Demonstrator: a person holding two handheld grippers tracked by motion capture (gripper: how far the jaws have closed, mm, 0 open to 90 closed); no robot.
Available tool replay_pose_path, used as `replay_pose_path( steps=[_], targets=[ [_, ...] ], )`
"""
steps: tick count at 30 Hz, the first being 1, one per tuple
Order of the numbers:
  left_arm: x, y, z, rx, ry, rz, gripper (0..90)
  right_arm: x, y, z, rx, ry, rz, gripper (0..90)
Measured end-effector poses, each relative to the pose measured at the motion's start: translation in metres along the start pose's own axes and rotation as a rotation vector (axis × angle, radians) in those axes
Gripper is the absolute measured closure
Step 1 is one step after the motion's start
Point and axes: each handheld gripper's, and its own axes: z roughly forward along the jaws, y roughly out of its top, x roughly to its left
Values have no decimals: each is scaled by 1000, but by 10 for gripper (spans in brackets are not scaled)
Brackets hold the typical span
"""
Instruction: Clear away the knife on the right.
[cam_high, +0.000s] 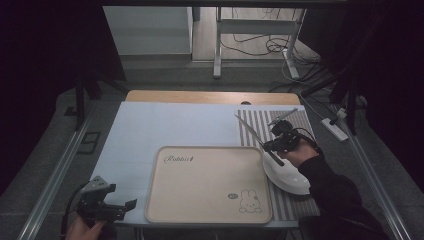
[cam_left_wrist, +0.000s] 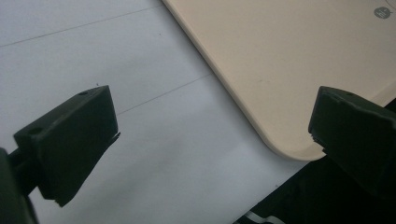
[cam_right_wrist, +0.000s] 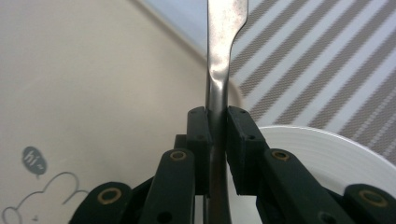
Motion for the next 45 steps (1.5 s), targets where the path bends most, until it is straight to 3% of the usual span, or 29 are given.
replay_pose_path(
  steps=[10, 15, 23, 26, 33, 36, 37, 39, 41, 42, 44, 45],
  targets=[
    [0, 0, 0, 0, 1, 2, 9, 40, 1, 4, 1, 47, -84, 808],
    [0, 0, 0, 1, 1, 2, 9, 64, -1, 16, 28, 83, -121, 808],
    [0, 0, 0, 1, 1, 4, 9, 80, -11, 42, 86, 109, -138, 808],
    [0, 0, 0, 0, 1, 3, 9, 87, -17, 55, 132, 107, -153, 808],
    [0, 0, 0, 1, 2, 3, 9, 96, -25, 64, 172, 80, -179, 802],
    [0, 0, 0, 2, 2, 3, 9, 95, -23, 64, 183, 94, -181, 772],
    [0, 0, 0, 2, 2, 4, 9, 95, -21, 63, 176, 98, -185, 706],
    [0, 0, 0, 2, 2, 4, 9, 94, -15, 62, 143, 110, -180, 698],
    [0, 0, 0, 2, 1, 4, 9, 95, -3, 65, 113, 130, -220, 787],
    [0, 0, 0, 2, 1, 3, 9, 95, -3, 65, 113, 130, -220, 787],
    [0, 0, 0, -1, -1, 3, 9, 99, 5, 72, 93, 149, -261, 900],
    [0, 0, 0, -2, -2, 2, 9, 105, 15, 80, 70, 173, -290, 900]
  ],
)
